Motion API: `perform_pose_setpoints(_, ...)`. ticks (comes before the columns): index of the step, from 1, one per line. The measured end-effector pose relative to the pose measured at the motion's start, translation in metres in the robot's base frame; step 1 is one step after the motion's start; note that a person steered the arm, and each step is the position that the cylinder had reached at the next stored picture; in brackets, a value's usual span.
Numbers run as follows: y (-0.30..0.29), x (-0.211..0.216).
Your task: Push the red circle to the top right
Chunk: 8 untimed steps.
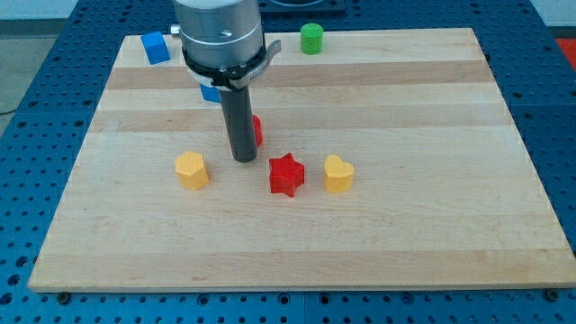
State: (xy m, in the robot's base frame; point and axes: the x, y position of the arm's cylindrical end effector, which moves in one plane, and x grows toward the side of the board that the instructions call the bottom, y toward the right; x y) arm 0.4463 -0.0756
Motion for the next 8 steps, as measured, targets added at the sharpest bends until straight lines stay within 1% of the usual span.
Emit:
perform_pose_setpoints(2,-0.03,-0.018)
perform_pose_setpoints(3,-0.024,-0.023)
perform_pose_setpoints(5,0.014,-0.067)
perform_pose_setpoints(6,0.014,-0.078)
perform_pose_setpoints(8,0.086,-0.098)
